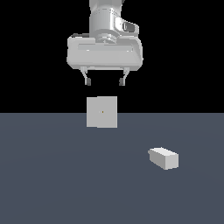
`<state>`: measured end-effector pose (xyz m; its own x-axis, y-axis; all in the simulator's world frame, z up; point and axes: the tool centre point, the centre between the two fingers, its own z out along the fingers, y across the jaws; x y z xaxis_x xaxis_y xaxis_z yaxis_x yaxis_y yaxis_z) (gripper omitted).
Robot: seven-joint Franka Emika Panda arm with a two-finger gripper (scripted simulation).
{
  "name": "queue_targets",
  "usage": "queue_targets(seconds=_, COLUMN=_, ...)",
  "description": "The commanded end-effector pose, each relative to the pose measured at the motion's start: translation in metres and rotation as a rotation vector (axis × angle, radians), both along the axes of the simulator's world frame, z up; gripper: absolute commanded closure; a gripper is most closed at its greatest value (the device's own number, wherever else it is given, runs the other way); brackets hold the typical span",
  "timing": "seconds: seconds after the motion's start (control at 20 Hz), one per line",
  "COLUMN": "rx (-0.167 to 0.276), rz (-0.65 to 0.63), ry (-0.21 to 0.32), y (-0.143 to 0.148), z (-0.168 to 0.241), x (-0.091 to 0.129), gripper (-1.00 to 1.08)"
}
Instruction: Plug the charger into the wall socket.
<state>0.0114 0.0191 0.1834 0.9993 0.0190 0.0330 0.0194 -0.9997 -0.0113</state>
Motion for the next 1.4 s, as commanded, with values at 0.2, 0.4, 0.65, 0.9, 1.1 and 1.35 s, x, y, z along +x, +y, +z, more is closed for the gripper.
queue_targets(seconds=0.2, rx=0.000, rz=0.004, ry=-0.003, y=-0.001, z=-0.001, x=-0.002, gripper=-0.92)
queue_targets(seconds=0.4, rx=0.001, rz=0.016, ry=-0.012, y=-0.005, z=-0.006, x=-0.007, gripper=-0.92)
queue_targets(seconds=0.65, rx=0.003, rz=0.044, ry=-0.032, y=-0.015, z=-0.015, x=-0.018, gripper=-0.92)
queue_targets(seconds=0.9, rx=0.005, rz=0.085, ry=-0.062, y=-0.030, z=-0.031, x=-0.035, gripper=-0.92)
queue_targets(seconds=1.1, rx=0.007, rz=0.125, ry=-0.091, y=-0.045, z=-0.046, x=-0.049, gripper=-0.92)
queue_targets(seconds=1.35, rx=0.010, rz=0.176, ry=-0.127, y=-0.065, z=-0.066, x=-0.065, gripper=-0.92)
